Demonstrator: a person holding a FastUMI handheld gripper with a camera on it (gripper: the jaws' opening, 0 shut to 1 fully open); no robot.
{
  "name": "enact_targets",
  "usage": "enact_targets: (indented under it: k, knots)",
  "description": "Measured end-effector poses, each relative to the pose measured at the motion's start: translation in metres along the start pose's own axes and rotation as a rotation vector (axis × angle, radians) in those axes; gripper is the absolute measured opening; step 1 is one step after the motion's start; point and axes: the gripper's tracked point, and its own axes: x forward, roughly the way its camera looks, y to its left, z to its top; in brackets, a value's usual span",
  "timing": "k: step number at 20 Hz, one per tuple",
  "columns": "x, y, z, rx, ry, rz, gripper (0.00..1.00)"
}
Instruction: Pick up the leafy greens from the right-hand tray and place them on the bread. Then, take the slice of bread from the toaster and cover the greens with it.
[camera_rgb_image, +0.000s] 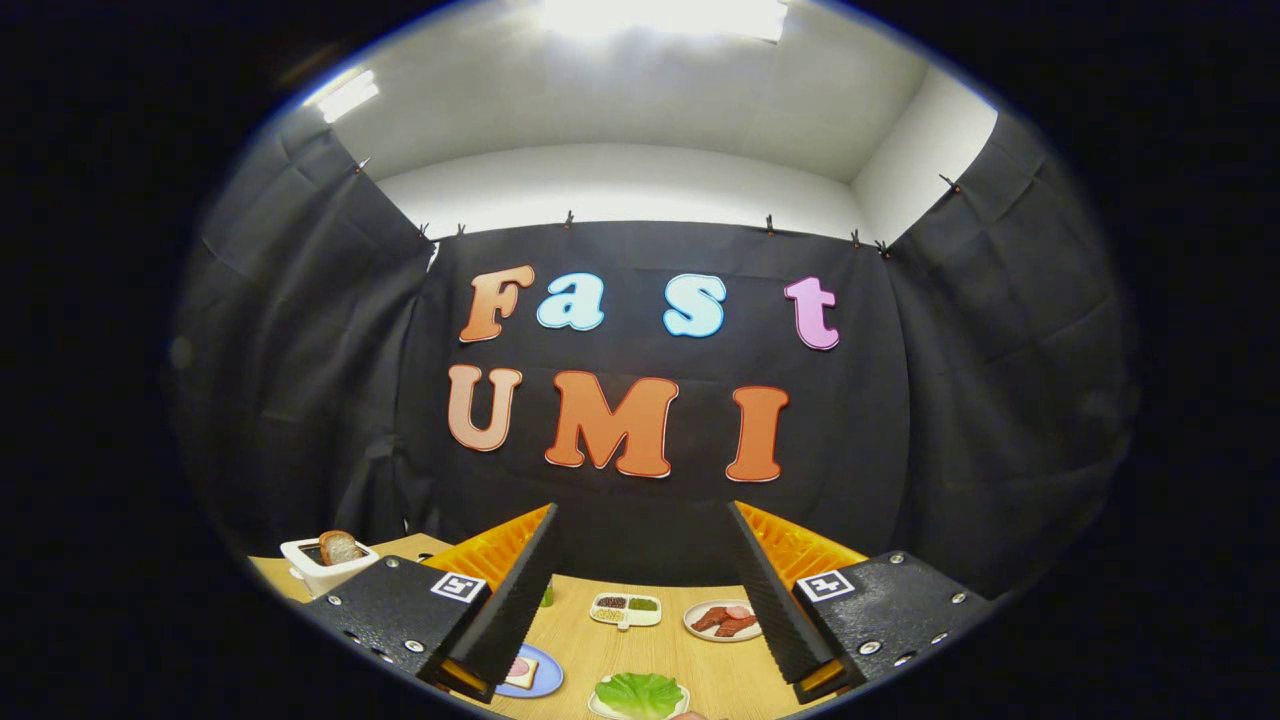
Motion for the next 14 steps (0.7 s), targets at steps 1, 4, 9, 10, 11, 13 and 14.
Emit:
enact_targets:
  k: [1,4,9,10,11,13,14]
  knots:
    - [-0.003,0.002,0.0,0.003,0.002,0.007,0.97]
    - [-0.004,0.008,0.003,0.011,-0.001,0.033,0.97]
    - [-0.002,0.018,0.001,0.0,0.0,0.057,0.97]
    - [-0.004,0.026,0.0,0.015,0.0,0.087,0.97]
    - [-0.006,0.034,0.0,0.033,0.0,0.12,0.97]
    - [-0.008,0.038,-0.001,0.039,0.002,0.15,0.97]
    - [-0.008,0.035,-0.001,0.027,0.002,0.141,0.97]
